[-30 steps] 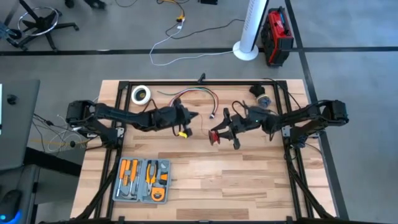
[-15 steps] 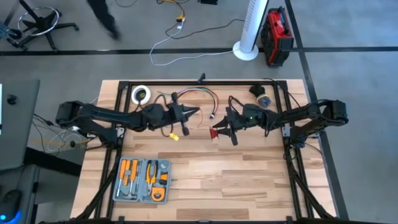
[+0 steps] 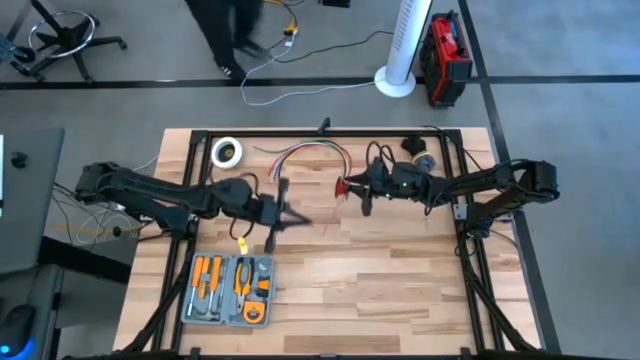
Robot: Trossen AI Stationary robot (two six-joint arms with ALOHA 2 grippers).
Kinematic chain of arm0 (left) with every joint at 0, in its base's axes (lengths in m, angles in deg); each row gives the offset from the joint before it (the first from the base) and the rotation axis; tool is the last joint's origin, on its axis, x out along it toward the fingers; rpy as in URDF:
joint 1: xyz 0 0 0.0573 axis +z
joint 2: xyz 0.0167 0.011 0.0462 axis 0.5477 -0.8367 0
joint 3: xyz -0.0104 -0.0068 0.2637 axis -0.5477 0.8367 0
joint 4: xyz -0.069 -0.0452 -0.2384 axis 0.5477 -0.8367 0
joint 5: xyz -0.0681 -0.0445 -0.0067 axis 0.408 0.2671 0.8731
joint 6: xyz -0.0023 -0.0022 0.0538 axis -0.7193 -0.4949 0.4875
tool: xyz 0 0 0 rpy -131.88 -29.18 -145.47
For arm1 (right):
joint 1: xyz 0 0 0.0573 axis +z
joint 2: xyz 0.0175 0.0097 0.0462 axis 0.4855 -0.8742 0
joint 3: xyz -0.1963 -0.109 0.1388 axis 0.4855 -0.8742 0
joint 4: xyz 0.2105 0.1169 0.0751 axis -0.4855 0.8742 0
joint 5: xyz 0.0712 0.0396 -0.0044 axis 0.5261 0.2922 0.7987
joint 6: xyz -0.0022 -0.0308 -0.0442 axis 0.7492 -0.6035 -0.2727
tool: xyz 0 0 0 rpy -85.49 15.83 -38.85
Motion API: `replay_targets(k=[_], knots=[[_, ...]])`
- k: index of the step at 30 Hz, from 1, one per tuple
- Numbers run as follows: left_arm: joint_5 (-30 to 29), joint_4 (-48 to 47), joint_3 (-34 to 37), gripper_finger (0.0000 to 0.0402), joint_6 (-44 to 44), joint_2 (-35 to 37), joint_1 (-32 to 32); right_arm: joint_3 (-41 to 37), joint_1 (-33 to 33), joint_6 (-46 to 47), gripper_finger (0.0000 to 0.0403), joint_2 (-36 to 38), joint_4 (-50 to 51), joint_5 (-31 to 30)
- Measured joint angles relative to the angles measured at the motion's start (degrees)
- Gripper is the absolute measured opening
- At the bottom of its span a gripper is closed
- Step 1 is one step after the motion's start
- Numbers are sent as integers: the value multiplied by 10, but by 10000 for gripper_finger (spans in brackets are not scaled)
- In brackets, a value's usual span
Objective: Coil cords
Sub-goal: Uncoil the red wire from the black spool
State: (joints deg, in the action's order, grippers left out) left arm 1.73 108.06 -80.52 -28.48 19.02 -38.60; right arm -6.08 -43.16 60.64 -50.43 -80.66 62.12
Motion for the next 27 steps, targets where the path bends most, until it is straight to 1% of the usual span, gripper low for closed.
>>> replay_targets(k=[2, 3, 7, 10, 14, 17, 21, 24, 27], knots=[[37, -50, 0, 0, -11, -7, -1, 0, 0, -3, 108, 0, -16, -25], [46, -75, 0, 0, -20, -12, -1, 0, 0, -6, 108, 0, -26, -34], [43, -142, 0, 0, -61, -46, -1, 0, 2, -31, 108, 0, -82, -38], [20, -163, 0, 0, -84, -81, -1, 0, 16, -60, 108, 0, -125, -38], [-43, -163, 0, 0, -102, -135, 0, 0, 41, -103, 108, 0, -157, -30], [-90, -147, 0, 0, -113, -170, 8, 0, 56, -124, 108, 0, -166, 0], [-96, -115, 0, 0, -147, -204, 35, 0, 68, -124, 108, 4, -163, 45], [-99, -100, 0, 0, -172, -217, 62, 0, 73, -125, 108, 5, -158, 96], [-138, -98, 0, 0, -194, -218, 88, 0, 74, -125, 108, 6, -140, 148]])
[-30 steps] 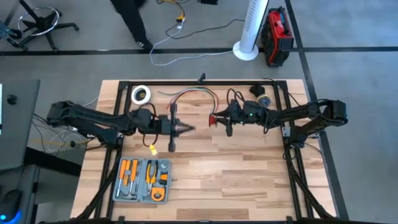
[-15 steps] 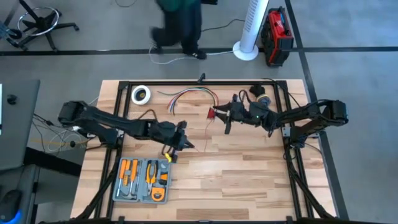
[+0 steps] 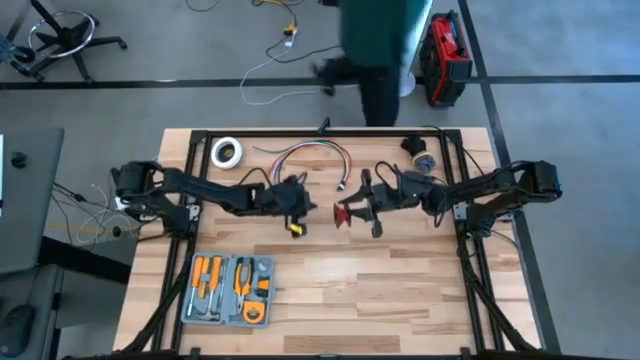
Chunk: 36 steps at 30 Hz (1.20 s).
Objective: Coil cords
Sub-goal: Uncoil the red wire from the black spool
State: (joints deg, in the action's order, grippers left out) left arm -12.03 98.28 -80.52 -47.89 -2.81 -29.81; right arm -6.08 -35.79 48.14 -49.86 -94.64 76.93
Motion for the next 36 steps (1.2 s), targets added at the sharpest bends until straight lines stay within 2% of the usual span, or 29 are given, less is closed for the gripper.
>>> replay_targets(k=[2, 7, 14, 19, 25, 30, 33, 36], knots=[[-38, -1, 0, 0, -8, 5, 15, 0, 0, 0, 108, 0, 19, 26], [-112, 8, 0, 0, -6, 33, 45, 0, 0, 3, 108, 0, 78, 38], [-115, 53, 0, 0, 55, 103, 60, 0, -5, 33, 108, 0, 141, 42], [-85, 73, 0, 0, 94, 169, 50, 0, -10, 48, 108, 0, 158, 38], [-2, 72, 0, 0, 121, 247, 27, 0, -19, 69, 108, 0, 168, 11], [135, 59, 0, 0, 134, 291, 1, 0, -28, 82, 108, 0, 175, -14], [234, 29, 0, 0, 135, 302, -13, 0, -33, 88, 108, 0, 176, -26], [309, -18, 0, 0, 138, 301, -25, 0, -41, 99, 108, 0, 177, -35]])
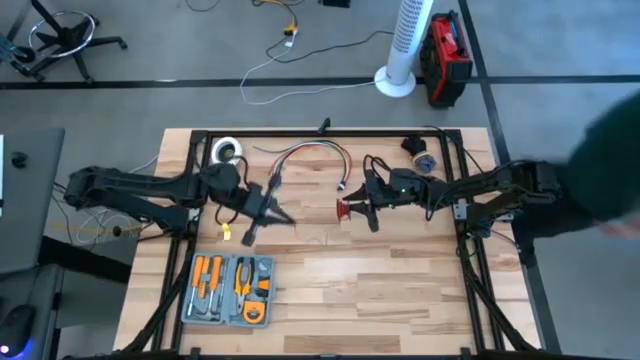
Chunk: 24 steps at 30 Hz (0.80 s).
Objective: Coil cords
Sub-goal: Uncoil the red wire from the black spool
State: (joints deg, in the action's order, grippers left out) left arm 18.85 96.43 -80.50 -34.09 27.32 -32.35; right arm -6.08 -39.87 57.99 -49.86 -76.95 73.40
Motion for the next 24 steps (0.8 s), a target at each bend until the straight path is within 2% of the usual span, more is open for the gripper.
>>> replay_targets(k=[3, 10, 12, 16, 24], knots=[[25, -55, 0, 0, 17, -10, -15, 0, -7, 3, 108, 0, 1, -1], [15, -113, 0, 0, 17, -71, -37, 0, -6, 3, 108, 0, -6, -1], [-18, -109, 0, 0, 5, -93, -38, 0, -6, 3, 108, 0, -9, -1], [-132, -106, 0, 15, -14, -138, -37, 0, -5, 3, 108, 0, -27, -1], [-289, -92, 0, 115, -26, -223, -25, 0, 4, -2, 108, 0, -31, 0]])
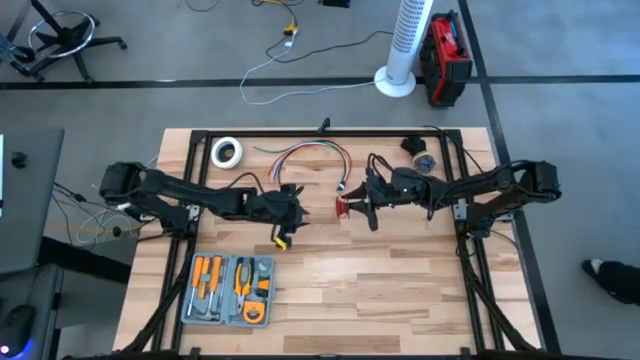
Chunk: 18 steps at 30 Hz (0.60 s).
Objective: Coil cords
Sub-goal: Uncoil the red wire from the black spool
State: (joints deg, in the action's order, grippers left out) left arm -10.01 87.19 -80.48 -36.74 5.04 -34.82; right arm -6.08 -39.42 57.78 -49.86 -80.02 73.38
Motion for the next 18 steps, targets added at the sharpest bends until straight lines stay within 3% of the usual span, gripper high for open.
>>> replay_targets(k=[6, 9, 14, 18], knots=[[-59, 49, 0, 194, 8, -23, 11, 0, 21, -5, 108, 0, -2, 3], [-48, 95, 0, 216, 22, -23, 15, 0, 32, -6, 108, 0, -8, 4], [29, 200, 0, 215, 30, -31, 17, 0, 48, -6, 108, 0, -57, 43], [58, 238, 0, 195, 29, -63, 20, 0, 55, -6, 108, 0, -84, 67]])
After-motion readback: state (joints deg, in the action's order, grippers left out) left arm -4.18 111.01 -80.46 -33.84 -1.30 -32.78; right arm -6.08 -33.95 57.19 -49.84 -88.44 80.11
